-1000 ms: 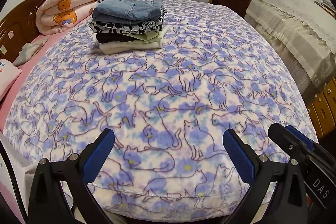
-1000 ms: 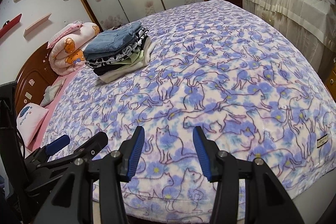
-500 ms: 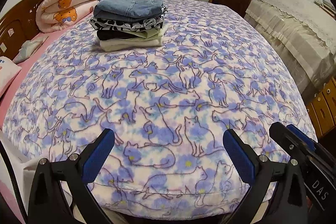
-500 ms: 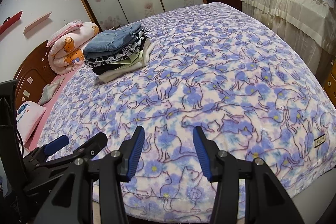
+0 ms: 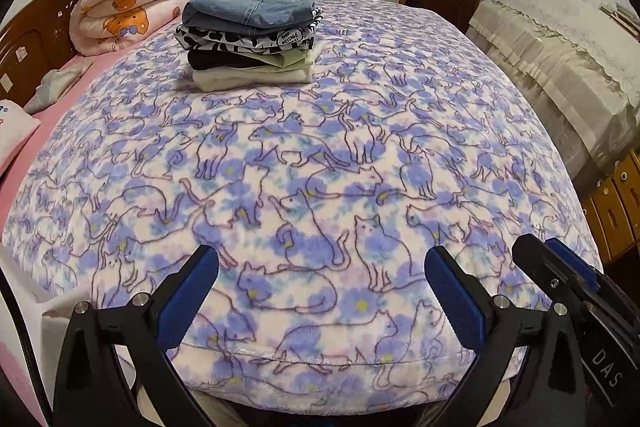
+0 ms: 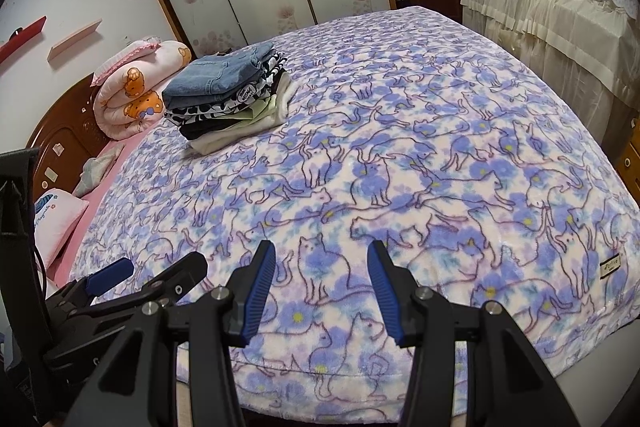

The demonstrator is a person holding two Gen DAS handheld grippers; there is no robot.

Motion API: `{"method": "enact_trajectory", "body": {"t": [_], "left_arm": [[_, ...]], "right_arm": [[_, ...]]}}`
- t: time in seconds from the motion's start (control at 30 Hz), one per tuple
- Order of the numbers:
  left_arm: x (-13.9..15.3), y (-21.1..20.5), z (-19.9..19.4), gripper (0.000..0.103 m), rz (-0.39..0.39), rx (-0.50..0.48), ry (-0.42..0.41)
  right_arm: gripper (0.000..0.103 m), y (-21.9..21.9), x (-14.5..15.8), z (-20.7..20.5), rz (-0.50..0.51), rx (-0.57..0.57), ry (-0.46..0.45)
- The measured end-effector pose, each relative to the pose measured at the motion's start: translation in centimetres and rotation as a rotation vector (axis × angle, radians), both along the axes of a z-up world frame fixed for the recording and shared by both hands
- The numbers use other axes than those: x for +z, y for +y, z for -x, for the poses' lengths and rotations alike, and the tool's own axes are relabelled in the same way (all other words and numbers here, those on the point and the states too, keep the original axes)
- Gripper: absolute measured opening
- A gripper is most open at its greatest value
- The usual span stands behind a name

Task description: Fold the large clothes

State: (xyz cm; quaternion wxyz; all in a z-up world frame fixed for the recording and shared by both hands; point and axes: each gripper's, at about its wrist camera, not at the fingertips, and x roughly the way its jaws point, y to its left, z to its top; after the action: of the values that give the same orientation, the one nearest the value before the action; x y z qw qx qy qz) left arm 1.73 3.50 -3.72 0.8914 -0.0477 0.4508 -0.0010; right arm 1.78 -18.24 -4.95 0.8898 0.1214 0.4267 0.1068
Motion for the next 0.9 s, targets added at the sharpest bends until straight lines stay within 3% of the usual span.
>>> {"method": "enact_trajectory", "body": {"t": [0.9], "left_arm": [[-0.66,0.69,0.63,0.102,0.003,0.011,0.004]], "right_arm": [[0.048,0.58,-0.12,0.35,0.002,0.003,0.0]]}}
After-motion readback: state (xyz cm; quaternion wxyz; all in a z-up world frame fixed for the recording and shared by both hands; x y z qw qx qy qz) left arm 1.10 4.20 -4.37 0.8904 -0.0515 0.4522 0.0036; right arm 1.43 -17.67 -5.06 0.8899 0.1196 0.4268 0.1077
